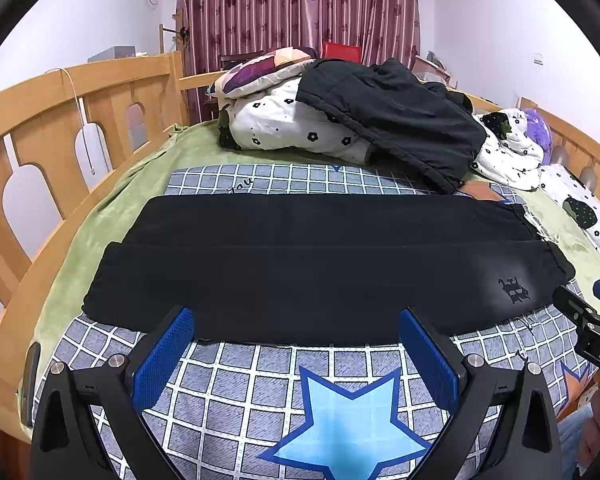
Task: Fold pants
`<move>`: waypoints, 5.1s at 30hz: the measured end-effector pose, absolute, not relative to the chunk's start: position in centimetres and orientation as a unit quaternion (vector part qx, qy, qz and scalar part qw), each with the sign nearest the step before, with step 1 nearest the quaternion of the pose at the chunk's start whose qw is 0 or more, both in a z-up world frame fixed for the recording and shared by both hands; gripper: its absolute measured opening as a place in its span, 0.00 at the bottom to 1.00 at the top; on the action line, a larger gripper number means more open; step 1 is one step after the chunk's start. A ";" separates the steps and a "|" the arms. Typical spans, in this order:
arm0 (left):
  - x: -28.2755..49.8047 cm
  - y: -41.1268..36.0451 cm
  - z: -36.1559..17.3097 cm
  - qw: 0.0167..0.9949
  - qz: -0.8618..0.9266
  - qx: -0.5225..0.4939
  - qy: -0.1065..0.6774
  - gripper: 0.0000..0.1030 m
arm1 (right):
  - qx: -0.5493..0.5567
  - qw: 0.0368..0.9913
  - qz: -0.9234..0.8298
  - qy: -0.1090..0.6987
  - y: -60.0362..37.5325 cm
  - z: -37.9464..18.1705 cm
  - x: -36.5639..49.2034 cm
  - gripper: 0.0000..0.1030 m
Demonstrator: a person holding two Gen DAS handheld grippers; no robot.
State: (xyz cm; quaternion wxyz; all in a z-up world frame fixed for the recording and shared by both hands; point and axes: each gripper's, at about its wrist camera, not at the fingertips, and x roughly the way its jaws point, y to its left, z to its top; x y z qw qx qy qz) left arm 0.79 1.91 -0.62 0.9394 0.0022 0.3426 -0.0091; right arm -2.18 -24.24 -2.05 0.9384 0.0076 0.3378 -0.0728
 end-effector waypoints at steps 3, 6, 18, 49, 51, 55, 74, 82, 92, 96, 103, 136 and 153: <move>0.8 1.9 -0.7 0.939 -0.008 0.000 0.344 1.00 | 0.006 0.938 -0.073 0.339 -24.2 -1.9 -2.2 0.96; 0.8 1.9 -0.8 0.939 -0.008 0.001 0.344 1.00 | 0.004 0.939 -0.073 0.336 -24.1 -1.8 -2.3 0.96; 0.9 1.8 -1.1 0.938 -0.006 0.006 0.346 1.00 | 0.003 0.940 -0.073 0.333 -24.1 -1.4 -2.4 0.96; 0.9 1.7 -1.2 0.938 -0.006 0.006 0.346 1.00 | 0.001 0.942 -0.076 0.327 -24.5 -1.2 -2.7 0.96; 0.9 1.7 -1.2 0.938 -0.006 0.006 0.346 1.00 | 0.001 0.942 -0.076 0.327 -24.5 -1.2 -2.7 0.96; 0.9 1.7 -1.2 0.938 -0.006 0.005 0.346 1.00 | 0.002 0.942 -0.076 0.327 -24.5 -1.2 -2.7 0.96; 0.9 2.4 -2.5 0.939 -0.015 0.007 0.344 1.00 | -0.013 0.948 -0.079 0.308 -25.7 -1.2 -3.2 0.96; 2.6 5.4 -5.3 0.930 -0.018 -0.044 0.364 0.99 | -0.027 0.948 -0.076 0.307 -27.8 -3.1 -3.4 0.94; 5.3 12.2 -10.8 0.898 -0.002 -0.122 0.422 0.98 | 0.031 0.919 -0.053 0.389 -33.6 -10.0 -1.5 0.79; 4.8 15.4 -12.3 0.893 0.010 -0.164 0.420 0.98 | 0.077 0.904 -0.042 0.418 -35.6 -13.0 -0.5 0.66; 6.4 18.2 -15.5 0.875 0.011 -0.217 0.432 0.91 | 0.184 0.893 -0.034 0.410 -38.5 -14.3 2.4 0.66; 25.5 17.2 -6.6 0.935 0.047 -0.073 0.343 0.13 | 0.055 0.957 -0.007 0.285 -37.5 -4.9 20.5 0.07; 28.4 11.4 -11.1 0.918 0.049 -0.031 0.391 0.75 | 0.003 0.935 -0.022 0.353 -37.8 -12.1 25.3 0.61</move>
